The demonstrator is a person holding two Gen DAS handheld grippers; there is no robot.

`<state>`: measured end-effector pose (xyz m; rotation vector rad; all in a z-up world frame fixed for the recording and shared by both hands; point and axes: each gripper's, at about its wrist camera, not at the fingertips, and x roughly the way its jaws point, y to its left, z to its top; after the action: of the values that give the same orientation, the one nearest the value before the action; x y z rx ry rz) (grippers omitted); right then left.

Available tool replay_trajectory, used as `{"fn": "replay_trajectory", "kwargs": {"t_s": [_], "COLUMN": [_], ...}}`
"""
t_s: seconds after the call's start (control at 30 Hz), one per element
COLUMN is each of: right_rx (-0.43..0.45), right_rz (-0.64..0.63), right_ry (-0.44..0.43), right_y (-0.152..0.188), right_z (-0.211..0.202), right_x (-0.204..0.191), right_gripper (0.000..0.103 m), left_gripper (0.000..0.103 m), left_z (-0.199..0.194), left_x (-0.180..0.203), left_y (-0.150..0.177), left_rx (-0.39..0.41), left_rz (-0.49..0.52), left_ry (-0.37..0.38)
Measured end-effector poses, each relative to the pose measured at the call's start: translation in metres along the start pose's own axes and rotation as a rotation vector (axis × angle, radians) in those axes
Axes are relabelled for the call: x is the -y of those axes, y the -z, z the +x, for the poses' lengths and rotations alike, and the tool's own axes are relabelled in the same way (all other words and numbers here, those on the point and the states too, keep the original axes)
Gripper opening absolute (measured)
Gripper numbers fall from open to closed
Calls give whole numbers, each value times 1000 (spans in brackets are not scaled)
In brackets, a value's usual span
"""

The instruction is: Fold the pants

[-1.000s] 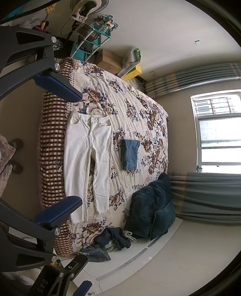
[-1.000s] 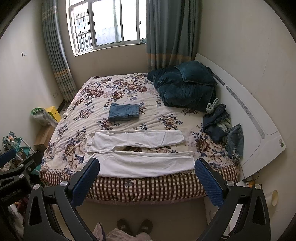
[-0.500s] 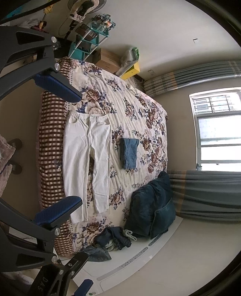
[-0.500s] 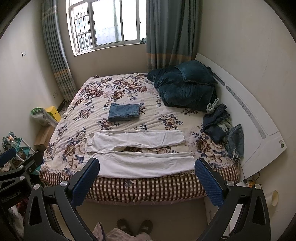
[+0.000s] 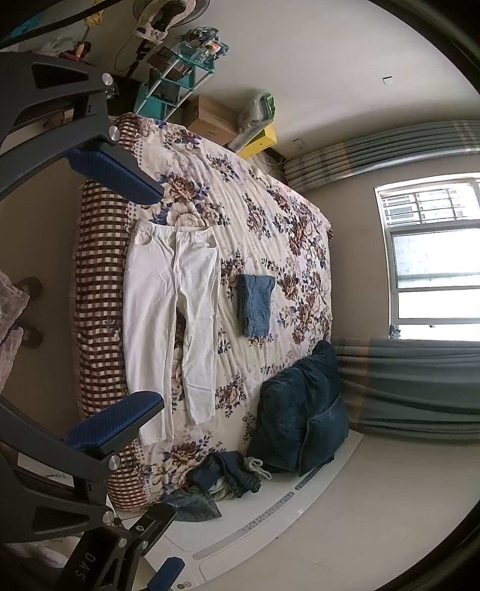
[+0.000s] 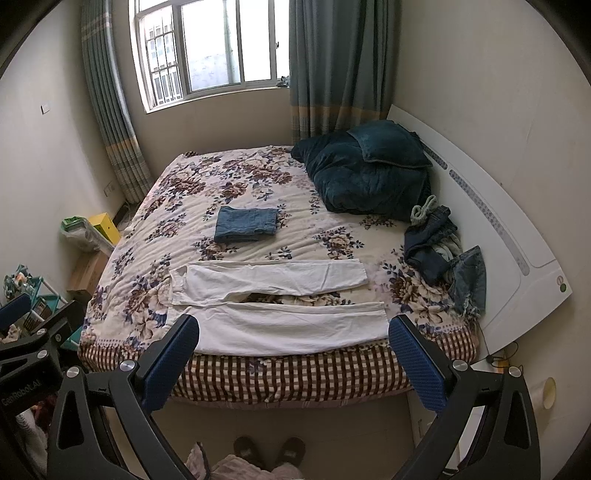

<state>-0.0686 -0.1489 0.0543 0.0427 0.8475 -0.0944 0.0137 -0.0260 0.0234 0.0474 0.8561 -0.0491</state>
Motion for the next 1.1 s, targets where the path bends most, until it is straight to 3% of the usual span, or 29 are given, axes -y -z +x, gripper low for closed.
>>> {"fn": "replay_trajectory", "kwargs": {"t_s": [1.1], "right_rx": [1], "right_rz": [9], "right_ry": [1], "right_y": [0], "right_z": [0], "right_x": [5], "right_gripper": [103], "left_gripper": [103], "left_z": [-1], "left_x": [6], "left_y": [-4], "left_rx": [5], "left_rz": [0], "left_ry": [4]}}
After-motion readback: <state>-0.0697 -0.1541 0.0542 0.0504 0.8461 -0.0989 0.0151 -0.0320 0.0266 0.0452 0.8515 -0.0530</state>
